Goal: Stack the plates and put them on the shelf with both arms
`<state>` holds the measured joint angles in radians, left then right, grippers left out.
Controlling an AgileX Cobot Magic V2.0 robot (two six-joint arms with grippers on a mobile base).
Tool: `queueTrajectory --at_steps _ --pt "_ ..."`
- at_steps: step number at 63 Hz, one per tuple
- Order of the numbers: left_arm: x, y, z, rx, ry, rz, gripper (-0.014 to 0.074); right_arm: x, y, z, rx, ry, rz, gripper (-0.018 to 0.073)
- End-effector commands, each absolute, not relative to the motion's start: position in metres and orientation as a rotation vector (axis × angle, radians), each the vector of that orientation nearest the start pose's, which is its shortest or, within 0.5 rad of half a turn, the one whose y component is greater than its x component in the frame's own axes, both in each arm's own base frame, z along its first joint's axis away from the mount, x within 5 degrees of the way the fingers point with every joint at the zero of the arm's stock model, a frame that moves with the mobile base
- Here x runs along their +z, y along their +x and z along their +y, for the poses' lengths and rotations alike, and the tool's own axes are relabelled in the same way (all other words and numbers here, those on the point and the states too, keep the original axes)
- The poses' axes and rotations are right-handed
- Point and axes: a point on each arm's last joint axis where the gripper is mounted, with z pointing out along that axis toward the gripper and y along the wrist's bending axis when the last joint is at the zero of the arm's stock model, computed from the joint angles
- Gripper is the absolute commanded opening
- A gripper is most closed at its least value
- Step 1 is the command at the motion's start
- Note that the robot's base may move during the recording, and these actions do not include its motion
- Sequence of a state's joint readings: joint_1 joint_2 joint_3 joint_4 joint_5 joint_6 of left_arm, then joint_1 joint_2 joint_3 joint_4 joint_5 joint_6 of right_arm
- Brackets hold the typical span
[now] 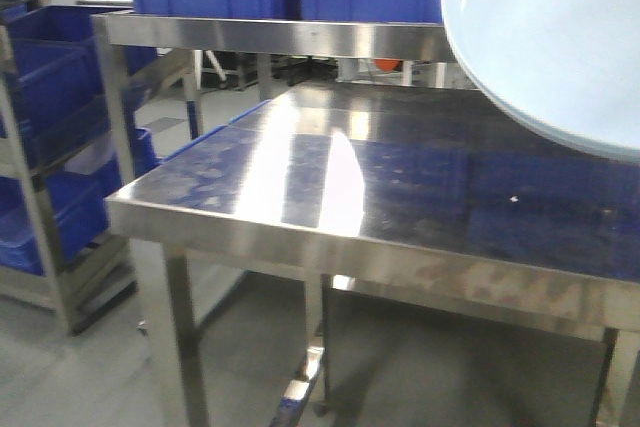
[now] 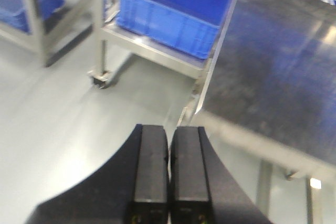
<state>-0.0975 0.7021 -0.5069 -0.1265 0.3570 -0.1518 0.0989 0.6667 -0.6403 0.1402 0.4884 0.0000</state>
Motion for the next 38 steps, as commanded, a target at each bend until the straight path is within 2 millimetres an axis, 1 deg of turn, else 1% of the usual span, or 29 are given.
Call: queueTrajectory --at_steps 1,38 --pt "0.3054 0.1443 -0.0185 -0.294 -0.147 1.932 0.0102 0.3465 0.1349 0.0179 0.213 0.002 1.871 0.0048" --pt "0.3054 0.1443 -0.0185 -0.294 -0.147 1.932 0.0102 0.3463 0.1349 0.0179 0.213 0.002 1.873 0.0048"
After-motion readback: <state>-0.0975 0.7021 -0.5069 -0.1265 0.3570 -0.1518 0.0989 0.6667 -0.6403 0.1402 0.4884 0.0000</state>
